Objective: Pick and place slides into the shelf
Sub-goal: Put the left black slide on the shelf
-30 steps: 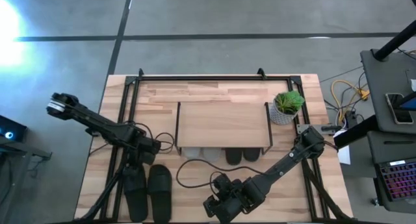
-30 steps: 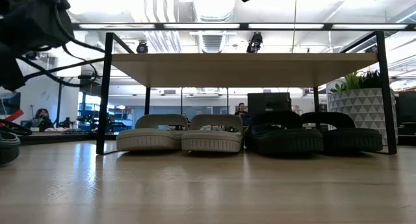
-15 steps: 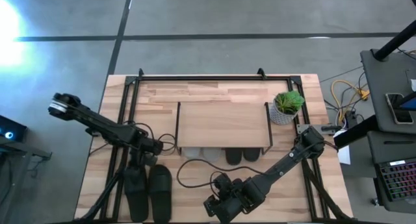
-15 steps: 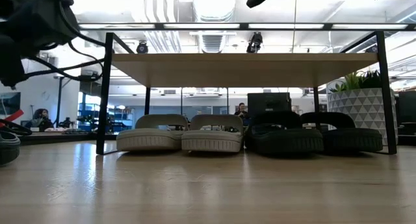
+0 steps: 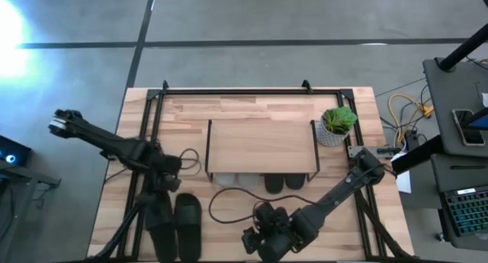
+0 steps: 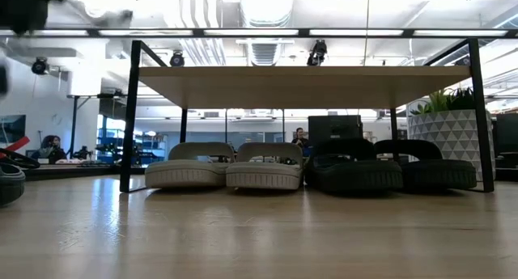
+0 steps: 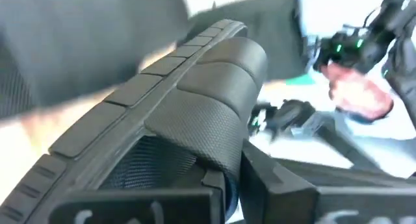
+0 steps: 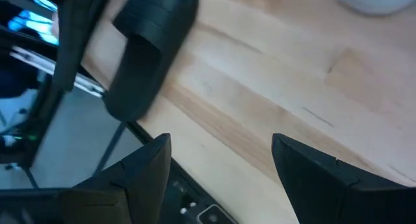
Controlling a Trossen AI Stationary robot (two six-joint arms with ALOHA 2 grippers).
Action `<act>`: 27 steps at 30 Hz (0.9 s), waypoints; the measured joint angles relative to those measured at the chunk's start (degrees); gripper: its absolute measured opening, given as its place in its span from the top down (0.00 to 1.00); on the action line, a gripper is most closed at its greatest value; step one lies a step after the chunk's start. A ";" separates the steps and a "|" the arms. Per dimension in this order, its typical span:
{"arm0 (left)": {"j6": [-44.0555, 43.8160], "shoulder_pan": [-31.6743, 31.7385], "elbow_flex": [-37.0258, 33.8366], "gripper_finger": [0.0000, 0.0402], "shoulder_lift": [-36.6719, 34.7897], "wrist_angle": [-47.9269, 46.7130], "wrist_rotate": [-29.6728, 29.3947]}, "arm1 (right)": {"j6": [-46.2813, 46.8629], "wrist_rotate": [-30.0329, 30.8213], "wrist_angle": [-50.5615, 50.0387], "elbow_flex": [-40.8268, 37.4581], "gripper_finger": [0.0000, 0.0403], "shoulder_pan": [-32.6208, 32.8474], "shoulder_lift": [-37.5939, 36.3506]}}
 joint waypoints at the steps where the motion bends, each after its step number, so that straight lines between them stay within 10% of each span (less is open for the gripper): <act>1: -1.14 0.03 2.05 1.00 -1.58 -0.01 -1.18 | 0.09 0.91 -0.31 0.00 0.36 0.34 -0.64; 13: 5.67 0.11 31.13 1.00 0.15 -6.80 -29.44 | 6.49 5.05 -14.69 0.02 0.36 2.21 -6.00; 27: 39.47 13.17 63.16 1.00 28.01 -35.46 -34.86 | 13.14 17.93 -15.83 0.07 0.39 5.77 -7.83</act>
